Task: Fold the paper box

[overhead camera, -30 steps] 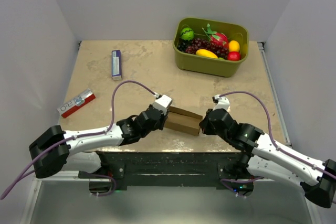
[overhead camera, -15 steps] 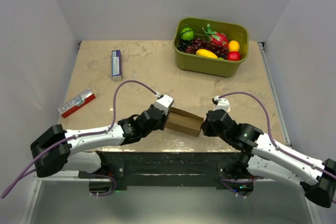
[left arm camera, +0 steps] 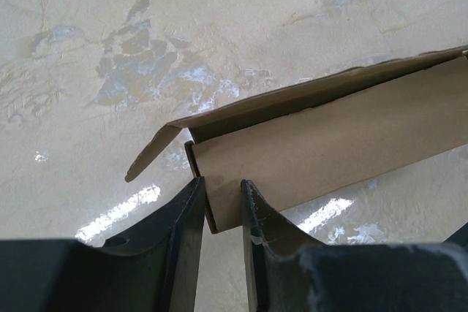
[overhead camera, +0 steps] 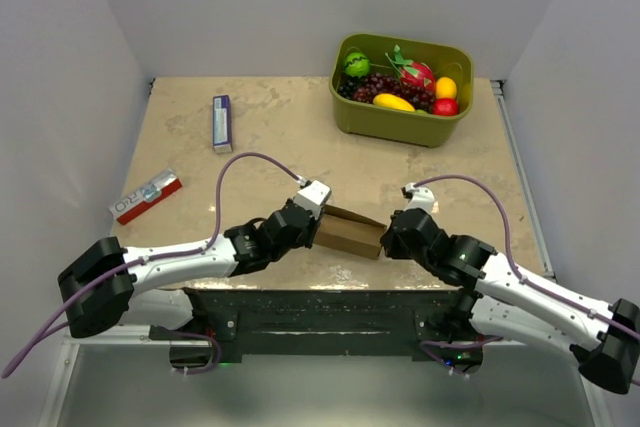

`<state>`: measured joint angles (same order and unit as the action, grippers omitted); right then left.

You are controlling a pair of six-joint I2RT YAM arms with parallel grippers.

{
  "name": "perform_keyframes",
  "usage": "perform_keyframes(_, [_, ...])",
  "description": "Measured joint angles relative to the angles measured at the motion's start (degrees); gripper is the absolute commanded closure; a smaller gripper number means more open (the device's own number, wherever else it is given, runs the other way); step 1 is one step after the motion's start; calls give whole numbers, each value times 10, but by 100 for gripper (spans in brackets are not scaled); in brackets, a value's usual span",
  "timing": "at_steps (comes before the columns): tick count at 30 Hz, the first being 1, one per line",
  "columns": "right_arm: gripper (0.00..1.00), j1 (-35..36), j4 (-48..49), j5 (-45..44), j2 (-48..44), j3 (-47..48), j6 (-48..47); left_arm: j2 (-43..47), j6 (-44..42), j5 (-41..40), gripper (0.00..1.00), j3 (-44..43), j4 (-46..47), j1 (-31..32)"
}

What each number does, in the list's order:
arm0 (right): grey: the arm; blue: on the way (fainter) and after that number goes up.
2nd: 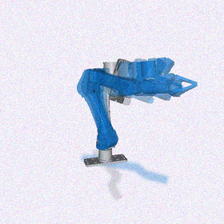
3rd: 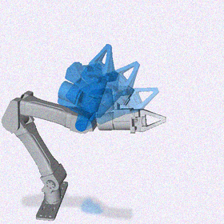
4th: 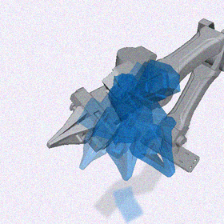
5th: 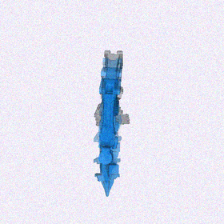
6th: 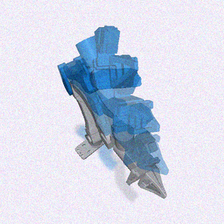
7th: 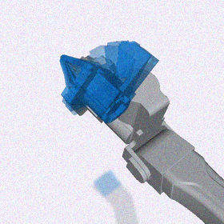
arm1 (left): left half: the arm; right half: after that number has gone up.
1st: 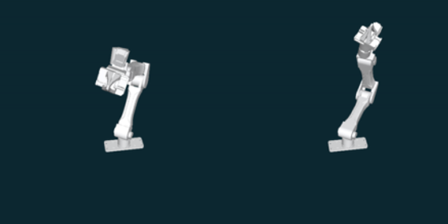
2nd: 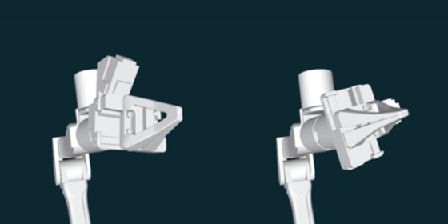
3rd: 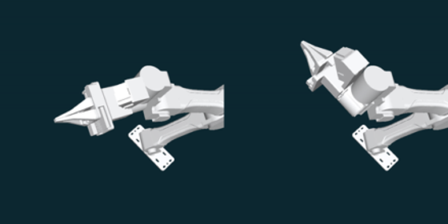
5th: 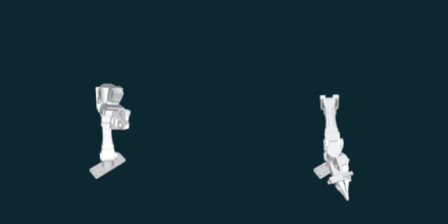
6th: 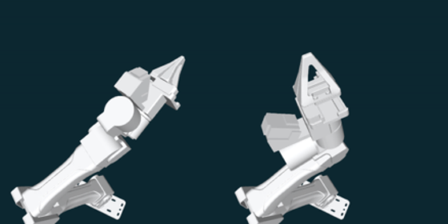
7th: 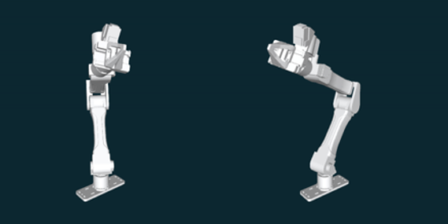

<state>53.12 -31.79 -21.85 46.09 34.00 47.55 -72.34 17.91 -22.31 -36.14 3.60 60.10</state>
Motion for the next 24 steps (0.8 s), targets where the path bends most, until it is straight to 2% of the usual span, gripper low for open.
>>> perform_keyframes(12, [100,-2,17,0,2,-23,7,0,0,0,68,-1,-3,0])
perform_keyframes(14, [85,-2,11,1,-2,-21,9,0,0,0,64,-2,-3,0])
perform_keyframes(15, [83,-2,5,3,-5,-19,10,0,1,0,62,-3,-6,0])
perform_keyframes(18, [70,-2,-33,3,-10,-4,10,1,1,3,48,-9,-18,0])
perform_keyframes(19, [63,-2,-44,3,-12,2,9,3,3,4,40,-10,-24,0])
perform_keyframes(22, [52,-2,-72,2,-16,31,5,12,7,10,29,-12,-41,0])
perform_keyframes(24, [48,-2,-82,2,-18,50,0,21,9,14,25,-13,-56,0])
